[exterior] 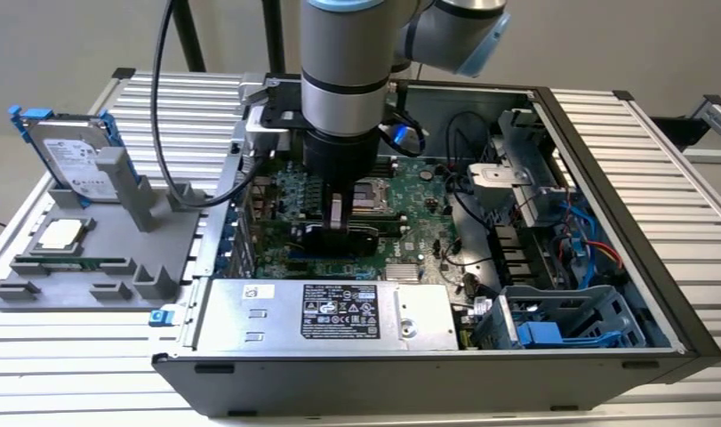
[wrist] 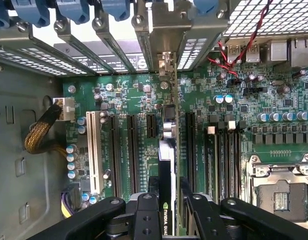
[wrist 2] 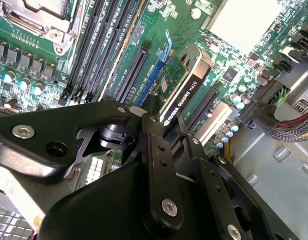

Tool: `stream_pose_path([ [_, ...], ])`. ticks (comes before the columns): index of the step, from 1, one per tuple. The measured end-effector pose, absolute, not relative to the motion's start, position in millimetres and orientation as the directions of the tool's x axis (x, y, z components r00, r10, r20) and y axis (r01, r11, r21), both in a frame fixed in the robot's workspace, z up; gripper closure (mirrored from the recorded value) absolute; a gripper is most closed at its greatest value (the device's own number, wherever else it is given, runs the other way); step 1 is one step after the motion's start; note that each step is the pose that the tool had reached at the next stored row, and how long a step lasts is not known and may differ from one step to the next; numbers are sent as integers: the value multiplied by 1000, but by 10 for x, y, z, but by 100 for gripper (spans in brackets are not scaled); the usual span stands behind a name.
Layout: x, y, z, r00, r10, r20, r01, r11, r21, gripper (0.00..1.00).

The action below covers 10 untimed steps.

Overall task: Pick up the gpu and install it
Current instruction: 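Insert the gpu into the slot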

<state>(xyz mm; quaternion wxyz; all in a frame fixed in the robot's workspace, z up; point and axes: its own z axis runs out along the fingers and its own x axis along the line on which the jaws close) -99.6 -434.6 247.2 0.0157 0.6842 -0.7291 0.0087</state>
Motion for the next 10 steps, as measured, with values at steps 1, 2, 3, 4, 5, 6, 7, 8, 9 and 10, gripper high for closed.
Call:
stream_pose_path([
  [1, -993, -4351, 2472, -63, -997, 35, -998, 64, 9, 100],
  [2, -989, -4352, 2472, -63, -997, 35, -998, 64, 10, 100],
  [3, -987, -4352, 2472, -63, -997, 35, -998, 64, 10, 100],
  [4, -984, -4353, 2472, -63, -997, 35, -998, 63, 11, 100],
  [5, -984, -4353, 2473, -63, -997, 36, -998, 63, 11, 100],
  [6, -984, -4353, 2473, -63, -997, 36, -998, 64, 11, 100],
  [7, -984, -4353, 2474, -63, -997, 36, -998, 64, 11, 100],
  [8, -985, -4353, 2473, -63, -997, 36, -998, 63, 11, 100],
  [9, -990, -4354, 2472, -63, -997, 36, -998, 63, 10, 100],
  [10, -996, -4353, 2471, -62, -997, 36, -998, 63, 10, 100],
])
